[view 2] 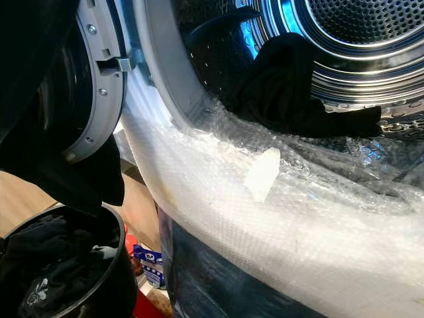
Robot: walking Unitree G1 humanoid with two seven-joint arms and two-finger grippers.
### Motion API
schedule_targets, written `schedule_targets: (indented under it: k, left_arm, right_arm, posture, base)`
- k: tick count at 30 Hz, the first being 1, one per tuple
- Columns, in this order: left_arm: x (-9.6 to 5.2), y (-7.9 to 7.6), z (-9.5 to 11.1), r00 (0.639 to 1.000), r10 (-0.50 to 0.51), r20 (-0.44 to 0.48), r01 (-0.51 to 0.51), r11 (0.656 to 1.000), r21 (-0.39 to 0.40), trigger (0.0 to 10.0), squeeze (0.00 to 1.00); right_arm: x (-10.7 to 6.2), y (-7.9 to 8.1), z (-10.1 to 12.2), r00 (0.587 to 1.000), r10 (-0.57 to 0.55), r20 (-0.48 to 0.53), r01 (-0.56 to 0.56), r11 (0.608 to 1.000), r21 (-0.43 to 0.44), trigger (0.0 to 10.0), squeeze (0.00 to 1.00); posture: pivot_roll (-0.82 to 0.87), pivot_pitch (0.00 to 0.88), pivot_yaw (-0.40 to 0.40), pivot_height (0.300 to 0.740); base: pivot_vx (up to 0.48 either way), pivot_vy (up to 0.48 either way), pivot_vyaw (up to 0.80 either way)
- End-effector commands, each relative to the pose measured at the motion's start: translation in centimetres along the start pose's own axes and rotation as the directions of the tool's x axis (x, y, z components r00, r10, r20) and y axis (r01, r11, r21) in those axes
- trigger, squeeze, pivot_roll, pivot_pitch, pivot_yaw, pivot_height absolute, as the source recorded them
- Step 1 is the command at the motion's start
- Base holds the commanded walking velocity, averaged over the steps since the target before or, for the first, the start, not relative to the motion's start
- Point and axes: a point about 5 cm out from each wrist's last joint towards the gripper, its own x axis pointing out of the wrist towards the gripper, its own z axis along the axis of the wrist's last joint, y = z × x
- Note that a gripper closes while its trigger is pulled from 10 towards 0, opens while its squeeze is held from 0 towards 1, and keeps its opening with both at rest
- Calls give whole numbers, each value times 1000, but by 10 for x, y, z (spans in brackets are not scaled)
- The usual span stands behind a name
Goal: Clothes washing
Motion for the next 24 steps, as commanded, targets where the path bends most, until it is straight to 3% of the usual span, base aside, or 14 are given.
schedule_targets:
  k: [1,4,5,8,17,24]
  left_arm:
    - [2,1,0,999,-14,-32,15,1000,11,10000,1000]
    - [9,-9,0,994,-89,-58,92,995,48,10000,1000]
    - [10,-21,5,984,-175,-44,177,983,49,10000,1000]
    - [9,-34,12,966,-259,-23,260,963,68,10000,1000]
    - [13,-36,1,951,-286,-115,296,951,87,10000,1000]
    - [13,-31,-13,958,-243,-152,257,963,84,10000,1000]
  right_arm:
    - [0,0,-4,1000,-7,-20,7,1000,5,10000,0]
    - [0,1,-2,1000,-9,-16,9,1000,0,10000,0]
    - [0,2,-2,1000,-4,-16,4,1000,-9,10000,0]
    - [0,2,-1,1000,-8,-14,8,1000,-11,10000,0]
    - [0,0,-1,1000,-6,-14,6,999,-37,10000,0]
    - [0,0,0,1000,1,-14,-2,997,-75,10000,0]
  posture:
    - [79,45,34,740]
    - [72,48,33,740]
    - [73,54,32,740]
    - [68,52,32,740]
    - [55,54,32,740]
    - [52,52,29,740]
  base:
    - [0,0,0]
    - [0,0,0]
    - [0,0,0]
    - [0,0,0]
    - [0,0,0]
    - [0,0,0]
